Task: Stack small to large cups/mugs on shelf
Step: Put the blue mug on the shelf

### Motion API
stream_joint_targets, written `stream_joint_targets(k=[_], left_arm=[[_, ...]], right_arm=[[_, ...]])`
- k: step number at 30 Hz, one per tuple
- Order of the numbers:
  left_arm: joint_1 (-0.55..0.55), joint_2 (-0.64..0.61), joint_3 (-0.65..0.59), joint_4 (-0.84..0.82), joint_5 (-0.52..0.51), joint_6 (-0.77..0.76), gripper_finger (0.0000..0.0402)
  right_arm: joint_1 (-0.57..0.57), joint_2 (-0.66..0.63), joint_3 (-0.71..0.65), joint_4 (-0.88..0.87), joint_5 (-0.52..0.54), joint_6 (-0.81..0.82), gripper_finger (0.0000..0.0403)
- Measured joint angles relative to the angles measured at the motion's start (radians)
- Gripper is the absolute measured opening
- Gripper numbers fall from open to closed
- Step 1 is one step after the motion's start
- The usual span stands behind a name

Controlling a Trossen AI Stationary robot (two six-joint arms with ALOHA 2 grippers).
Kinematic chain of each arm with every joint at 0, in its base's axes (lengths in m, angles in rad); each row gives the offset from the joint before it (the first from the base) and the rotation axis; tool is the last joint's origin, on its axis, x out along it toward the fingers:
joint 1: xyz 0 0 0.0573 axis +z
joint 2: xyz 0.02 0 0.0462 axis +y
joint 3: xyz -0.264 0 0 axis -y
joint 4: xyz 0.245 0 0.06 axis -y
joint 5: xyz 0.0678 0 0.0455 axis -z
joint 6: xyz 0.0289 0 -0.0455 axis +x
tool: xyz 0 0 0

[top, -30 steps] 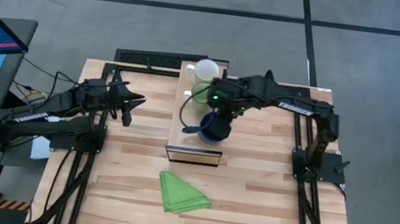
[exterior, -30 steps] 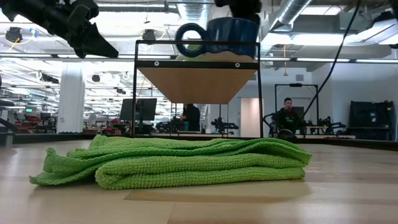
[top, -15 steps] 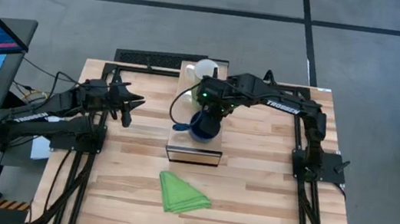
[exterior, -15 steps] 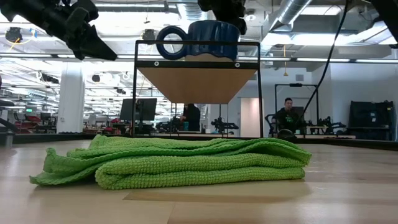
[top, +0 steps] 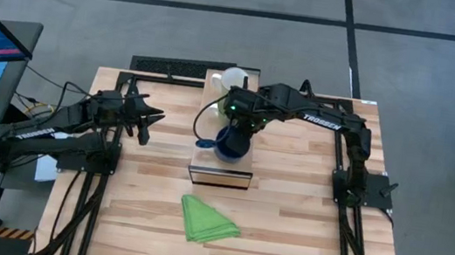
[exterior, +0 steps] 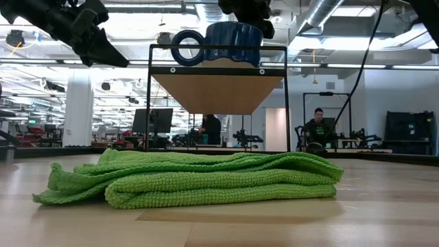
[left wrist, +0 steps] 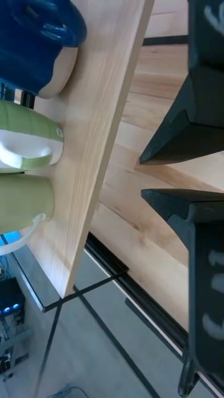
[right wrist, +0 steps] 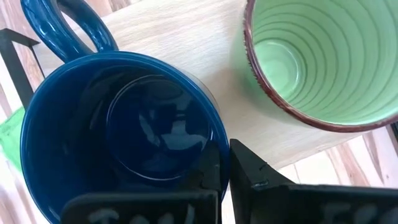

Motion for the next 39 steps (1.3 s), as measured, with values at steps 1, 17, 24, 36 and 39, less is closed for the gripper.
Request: stream_joint_targets(k=[1, 17, 24, 36, 39], left_arm=[[0.000, 0.000, 0.000, -0.001, 0.000, 0.000, 0.0063], [0.000, 0.000, 0.000, -0.001, 0.000, 0.000, 0.0063], [0.000, 0.000, 0.000, -0.001, 0.000, 0.000, 0.0063], [0.000, 0.000, 0.000, -0.001, 0.000, 0.000, 0.0063], [0.000, 0.000, 0.000, -0.001, 0.000, 0.000, 0.0063]], right_arm=[[0.000, 0.000, 0.000, 0.000, 0.000, 0.001, 0.0021], [0.001, 0.035, 0.005, 0.023, -0.019, 0.019, 0.0021], [0.001, 0.031, 0.001, 0.021, -0.011, 0.025, 0.0050], [-0.007, 0.032, -0.001, 0.016, -0.011, 0.025, 0.0077], [-0.007, 0.032, -0.001, 0.011, -0.011, 0.025, 0.0077]])
